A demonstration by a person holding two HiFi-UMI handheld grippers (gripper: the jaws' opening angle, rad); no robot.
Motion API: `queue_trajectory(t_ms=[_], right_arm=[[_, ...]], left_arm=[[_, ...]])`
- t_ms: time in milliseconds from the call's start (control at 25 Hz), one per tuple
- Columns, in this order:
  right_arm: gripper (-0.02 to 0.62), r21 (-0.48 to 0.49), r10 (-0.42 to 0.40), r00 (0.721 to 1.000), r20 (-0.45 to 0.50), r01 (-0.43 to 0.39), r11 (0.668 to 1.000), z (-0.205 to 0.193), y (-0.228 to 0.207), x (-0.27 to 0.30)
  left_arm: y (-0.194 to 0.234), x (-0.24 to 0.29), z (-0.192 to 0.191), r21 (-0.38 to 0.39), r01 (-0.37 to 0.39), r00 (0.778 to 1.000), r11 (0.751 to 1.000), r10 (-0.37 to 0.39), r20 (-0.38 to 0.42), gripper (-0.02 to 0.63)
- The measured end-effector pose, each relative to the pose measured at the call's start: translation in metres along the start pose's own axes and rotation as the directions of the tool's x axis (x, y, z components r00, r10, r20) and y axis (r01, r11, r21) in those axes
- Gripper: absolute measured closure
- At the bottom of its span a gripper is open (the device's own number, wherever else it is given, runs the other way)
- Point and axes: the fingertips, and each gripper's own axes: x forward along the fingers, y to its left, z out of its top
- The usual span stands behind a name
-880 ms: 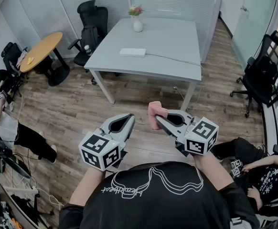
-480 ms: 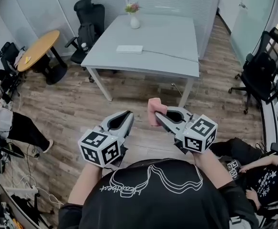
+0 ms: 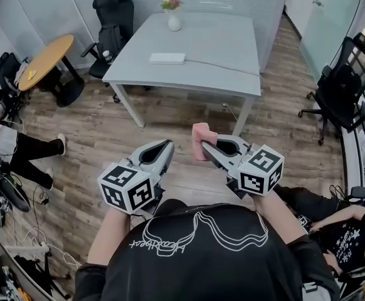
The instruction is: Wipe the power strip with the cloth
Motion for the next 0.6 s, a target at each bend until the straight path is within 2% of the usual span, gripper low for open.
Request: queue_trajectory(t_ms=[280,480,600], right_arm=[[0.566,0.022,0.008,0.999,-0.031,-0.007,1.0,-0.005,-0.019,0.036],[0.566,0.034,0.011,0.999,-0.037,-0.009,0.999,0.002,-0.052,0.086],[0.566,0.028,-0.027,0.998,-0.058,0.029,0.999,0.01,-0.081,0.125]], left_arm=[[0.032,0.017,-0.004,0.024,0.026,0.999,0.999,-0.025,-0.02,0.591],[0.088,0.043,0.008,0.009,0.02,1.0,1.0,-0.02,-0.013,0.592],[0.134,0.061,0.024,-0.01,0.011,1.0,1.0,-0.011,-0.008,0.593]])
